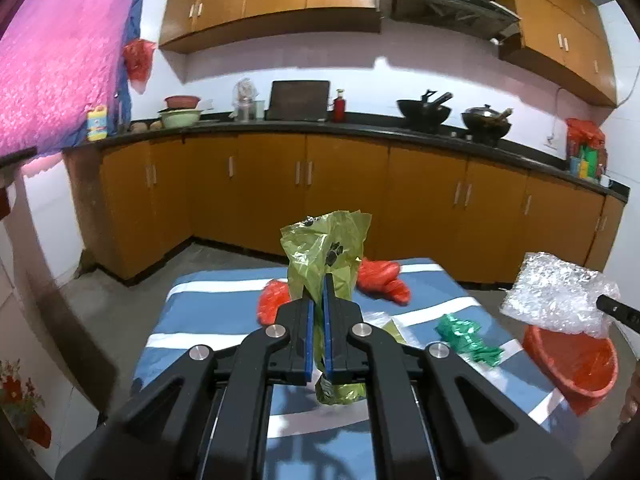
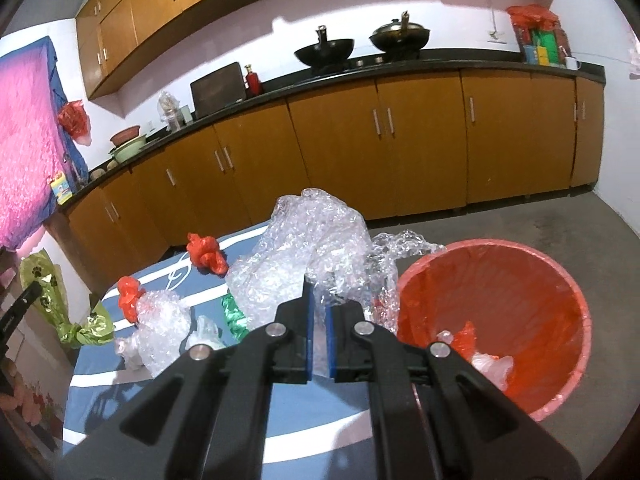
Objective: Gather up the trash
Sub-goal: 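Carry both items to the wastebasket and open both tools to drop them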
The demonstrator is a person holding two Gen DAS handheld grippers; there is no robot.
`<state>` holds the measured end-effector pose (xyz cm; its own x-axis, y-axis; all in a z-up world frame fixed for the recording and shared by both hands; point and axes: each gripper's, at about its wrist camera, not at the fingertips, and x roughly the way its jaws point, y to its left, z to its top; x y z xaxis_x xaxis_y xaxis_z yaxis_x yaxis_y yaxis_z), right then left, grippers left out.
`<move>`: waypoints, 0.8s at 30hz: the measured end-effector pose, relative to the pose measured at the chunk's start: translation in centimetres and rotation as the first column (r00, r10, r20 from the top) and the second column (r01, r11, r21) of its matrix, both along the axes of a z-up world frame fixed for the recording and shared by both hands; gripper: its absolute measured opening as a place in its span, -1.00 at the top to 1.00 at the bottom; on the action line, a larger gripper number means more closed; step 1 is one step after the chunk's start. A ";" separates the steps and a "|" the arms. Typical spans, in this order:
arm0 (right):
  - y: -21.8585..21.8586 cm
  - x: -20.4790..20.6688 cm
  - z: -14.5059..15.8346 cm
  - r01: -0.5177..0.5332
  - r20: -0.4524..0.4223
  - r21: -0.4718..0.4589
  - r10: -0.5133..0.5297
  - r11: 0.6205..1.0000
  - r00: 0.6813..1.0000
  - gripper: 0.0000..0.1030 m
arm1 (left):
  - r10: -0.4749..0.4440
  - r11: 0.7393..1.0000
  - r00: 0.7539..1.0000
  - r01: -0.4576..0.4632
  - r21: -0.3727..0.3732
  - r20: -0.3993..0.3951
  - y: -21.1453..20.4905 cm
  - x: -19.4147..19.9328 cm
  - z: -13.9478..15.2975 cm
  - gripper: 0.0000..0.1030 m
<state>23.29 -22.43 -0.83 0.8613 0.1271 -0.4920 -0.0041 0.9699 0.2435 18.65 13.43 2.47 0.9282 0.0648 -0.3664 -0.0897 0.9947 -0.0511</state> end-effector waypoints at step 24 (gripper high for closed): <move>-11.1 -2.7 -0.7 0.219 -0.008 0.003 -0.219 0.976 0.976 0.88 | -0.301 0.952 0.954 0.299 -0.070 -0.013 -16.4 3.2 -0.2 0.92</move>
